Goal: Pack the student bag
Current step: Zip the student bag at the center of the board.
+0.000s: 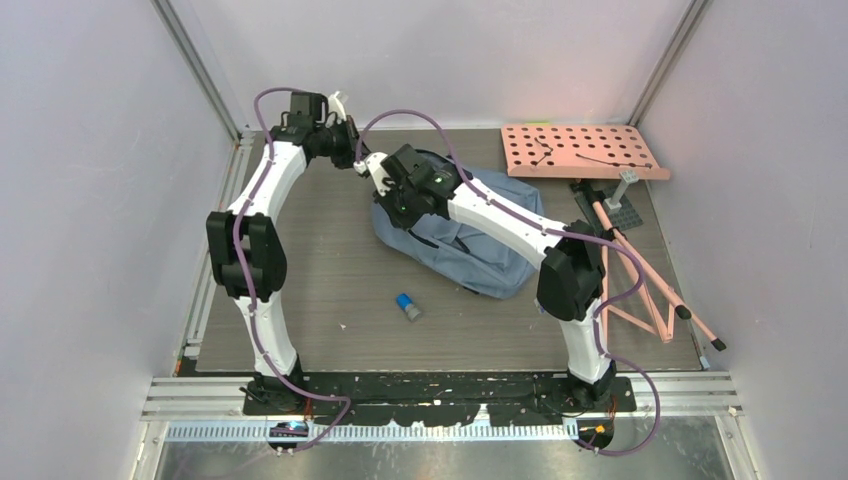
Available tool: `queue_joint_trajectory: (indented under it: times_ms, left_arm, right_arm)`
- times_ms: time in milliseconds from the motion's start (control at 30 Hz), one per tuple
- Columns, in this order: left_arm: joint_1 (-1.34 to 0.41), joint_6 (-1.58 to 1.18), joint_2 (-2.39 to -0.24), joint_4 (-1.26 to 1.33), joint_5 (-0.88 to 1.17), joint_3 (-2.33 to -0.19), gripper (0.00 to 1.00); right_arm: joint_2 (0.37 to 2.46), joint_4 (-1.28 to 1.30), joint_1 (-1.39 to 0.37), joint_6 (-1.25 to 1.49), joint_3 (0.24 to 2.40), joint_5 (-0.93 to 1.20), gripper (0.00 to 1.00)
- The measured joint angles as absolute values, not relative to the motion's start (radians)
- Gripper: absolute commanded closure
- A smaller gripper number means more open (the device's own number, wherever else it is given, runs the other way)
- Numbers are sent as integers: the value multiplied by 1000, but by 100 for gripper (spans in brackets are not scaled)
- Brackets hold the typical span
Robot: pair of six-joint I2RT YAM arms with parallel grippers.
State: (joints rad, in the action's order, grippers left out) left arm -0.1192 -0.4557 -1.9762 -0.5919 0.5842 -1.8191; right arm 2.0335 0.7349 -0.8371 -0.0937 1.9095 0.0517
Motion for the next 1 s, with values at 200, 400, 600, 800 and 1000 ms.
queue_joint_trajectory:
  times_ms: [200, 400, 600, 800, 1000]
  left_arm:
    - [-118, -523, -1986, -581, 551, -1830, 100]
    - [-117, -547, -2053, -574, 549, -1875, 100]
    - [-113, -544, -2070, -517, 540, -1876, 100]
    - [-76, -540, -2011, -377, 544, -1744, 100]
    - [-68, -527, -1952, -347, 563, -1696, 100]
  right_arm:
    - [2033, 738, -862, -120, 1924, 27, 99]
    - [2032, 735, -863, -130, 1938, 14, 94]
    - [2022, 751, -878, -111, 1938, -39, 38]
    - [1943, 771, -936, -86, 1958, -169, 13]
    - [1853, 761, -875, 19, 1959, -326, 9]
